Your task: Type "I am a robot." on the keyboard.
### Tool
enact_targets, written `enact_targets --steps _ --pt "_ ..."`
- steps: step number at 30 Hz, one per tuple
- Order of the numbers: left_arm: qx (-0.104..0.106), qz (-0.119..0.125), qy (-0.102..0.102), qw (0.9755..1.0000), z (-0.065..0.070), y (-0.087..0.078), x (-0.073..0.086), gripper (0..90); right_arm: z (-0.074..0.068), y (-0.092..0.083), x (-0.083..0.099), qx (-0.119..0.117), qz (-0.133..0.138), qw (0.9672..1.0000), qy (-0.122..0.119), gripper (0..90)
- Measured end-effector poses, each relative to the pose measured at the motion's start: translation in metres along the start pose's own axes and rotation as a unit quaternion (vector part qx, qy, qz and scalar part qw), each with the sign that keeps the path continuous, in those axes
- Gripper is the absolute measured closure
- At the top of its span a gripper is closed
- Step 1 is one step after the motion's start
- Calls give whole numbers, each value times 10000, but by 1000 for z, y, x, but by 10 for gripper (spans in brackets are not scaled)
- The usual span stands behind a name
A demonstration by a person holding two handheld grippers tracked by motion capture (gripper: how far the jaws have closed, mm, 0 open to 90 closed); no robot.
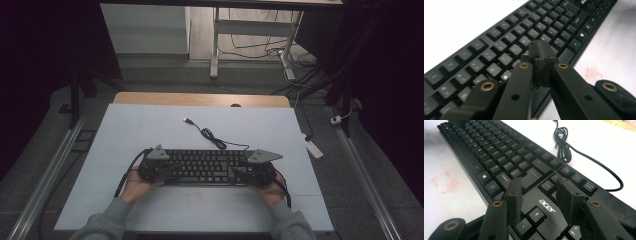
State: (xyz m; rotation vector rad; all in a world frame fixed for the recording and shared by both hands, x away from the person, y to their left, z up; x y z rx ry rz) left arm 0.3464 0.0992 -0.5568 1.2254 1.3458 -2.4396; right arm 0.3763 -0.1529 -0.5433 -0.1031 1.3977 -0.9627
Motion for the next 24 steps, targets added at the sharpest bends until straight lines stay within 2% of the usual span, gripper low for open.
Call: enact_targets --steps 6,13,24 --pt "5 -128 72 9999 5 8 4 888 0 0 0 8 -14 10000 -3 563" --pt "-146 -292 136 9994 1 16 9 887 0 0 1 18 -22 10000 2 562" --pt "-221 -327 96 9992 -1 18 11 886 0 1 1 15 -49 10000 -5 561"
Point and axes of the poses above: each handheld gripper's, and its own axes: y roughly forward along the jaws, x roughly out of its underside, z roughly to its right, the point moved 8 cm from there along y, roughly forward along the jaws, and after that the axes turned 14 degrees about -y, right-handed, at the moved point
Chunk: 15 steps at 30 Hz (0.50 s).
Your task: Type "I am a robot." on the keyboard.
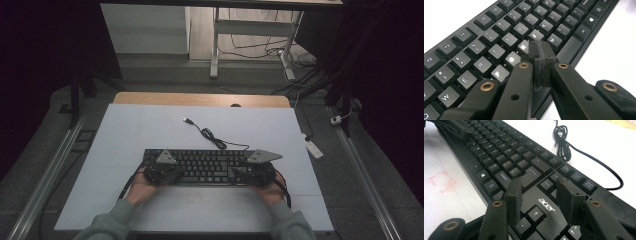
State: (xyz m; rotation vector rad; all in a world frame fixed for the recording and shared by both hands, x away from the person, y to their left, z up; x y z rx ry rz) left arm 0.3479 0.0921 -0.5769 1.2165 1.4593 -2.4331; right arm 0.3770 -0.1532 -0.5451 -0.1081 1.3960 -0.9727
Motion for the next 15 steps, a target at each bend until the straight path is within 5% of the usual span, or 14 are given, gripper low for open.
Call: enact_targets --steps 15 --pt "38 -51 -86 9999 -1 4 2 887 0 0 0 9 -5 10000 -1 560"
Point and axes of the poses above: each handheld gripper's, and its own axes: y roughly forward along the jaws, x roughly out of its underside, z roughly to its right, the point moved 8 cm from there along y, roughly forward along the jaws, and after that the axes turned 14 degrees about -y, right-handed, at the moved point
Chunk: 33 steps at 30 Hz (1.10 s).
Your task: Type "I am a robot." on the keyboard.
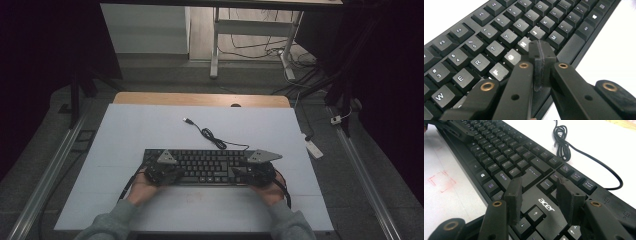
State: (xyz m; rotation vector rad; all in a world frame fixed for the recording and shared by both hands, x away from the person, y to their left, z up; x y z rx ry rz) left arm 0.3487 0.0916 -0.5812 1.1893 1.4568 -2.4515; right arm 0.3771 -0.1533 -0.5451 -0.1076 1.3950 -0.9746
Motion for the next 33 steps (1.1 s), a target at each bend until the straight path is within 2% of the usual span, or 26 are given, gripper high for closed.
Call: enact_targets --steps 3,8,13,15,18,22,29,33 --pt "-29 53 63 10000 0 -2 -1 887 0 0 0 1 3 10000 -2 560" --pt "95 460 -49 9989 0 -18 -11 864 1 -1 0 17 2 10000 1 559" --pt "122 872 -287 9957 -7 -37 -20 687 0 0 0 -4 17 10000 1 558" --pt "96 948 -408 9946 -12 -42 -21 608 0 0 -1 -11 20 10000 -11 557" --pt "29 1008 -570 9933 -19 -46 -21 519 0 0 0 -12 18 10000 -6 556" --pt "-86 1039 -705 9920 -27 -50 -21 447 0 0 0 -12 19 10000 -4 555" --pt "-86 961 -783 9923 -30 -49 -20 377 0 0 -1 -12 33 10000 0 555" --pt "-120 923 -721 9930 -30 -50 -19 333 0 -1 -1 -5 55 10000 -12 555"
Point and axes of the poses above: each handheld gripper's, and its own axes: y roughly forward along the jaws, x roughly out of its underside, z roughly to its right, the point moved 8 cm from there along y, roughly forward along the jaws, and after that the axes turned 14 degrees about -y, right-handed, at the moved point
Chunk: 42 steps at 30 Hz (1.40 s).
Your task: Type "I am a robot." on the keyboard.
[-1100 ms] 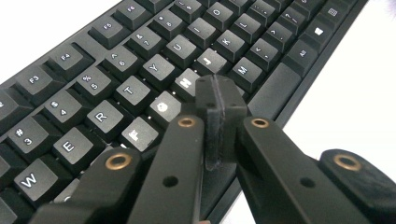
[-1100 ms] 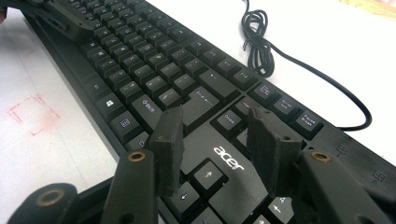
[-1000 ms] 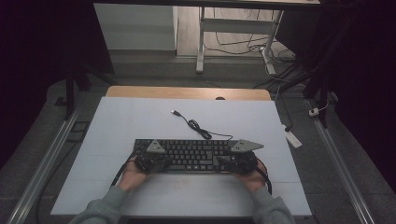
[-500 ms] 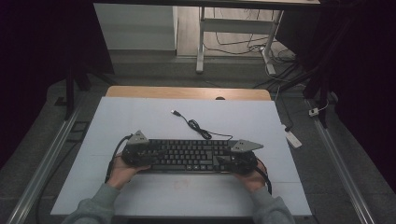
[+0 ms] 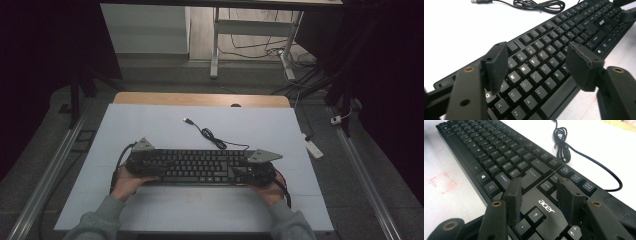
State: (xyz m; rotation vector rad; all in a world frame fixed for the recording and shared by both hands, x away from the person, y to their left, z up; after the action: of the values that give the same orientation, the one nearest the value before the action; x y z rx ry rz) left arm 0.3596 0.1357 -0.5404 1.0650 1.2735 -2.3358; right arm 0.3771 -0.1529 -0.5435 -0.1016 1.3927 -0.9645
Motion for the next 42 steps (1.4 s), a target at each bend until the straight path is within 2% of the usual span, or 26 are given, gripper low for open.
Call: enact_targets --steps 4,12,23,30,36,42 --pt "48 -17 -4 10000 1 0 0 316 -1 0 -3 -5 35 10000 -20 555" --pt "14 -110 -8 9999 -2 1 2 300 -3 3 -11 -61 148 9999 -18 555" --pt "10 -120 -11 9999 -3 1 2 296 -7 10 -30 -132 348 9993 -59 557" --pt "8 -125 -1 9999 -3 1 2 295 -9 17 -42 -164 375 9991 -116 579" --pt "-8 -139 5 9999 -4 2 3 294 -9 26 -48 -212 346 9991 -144 665" --pt "-9 -151 21 9999 -4 2 3 294 -10 37 -57 -388 324 9986 -141 827"
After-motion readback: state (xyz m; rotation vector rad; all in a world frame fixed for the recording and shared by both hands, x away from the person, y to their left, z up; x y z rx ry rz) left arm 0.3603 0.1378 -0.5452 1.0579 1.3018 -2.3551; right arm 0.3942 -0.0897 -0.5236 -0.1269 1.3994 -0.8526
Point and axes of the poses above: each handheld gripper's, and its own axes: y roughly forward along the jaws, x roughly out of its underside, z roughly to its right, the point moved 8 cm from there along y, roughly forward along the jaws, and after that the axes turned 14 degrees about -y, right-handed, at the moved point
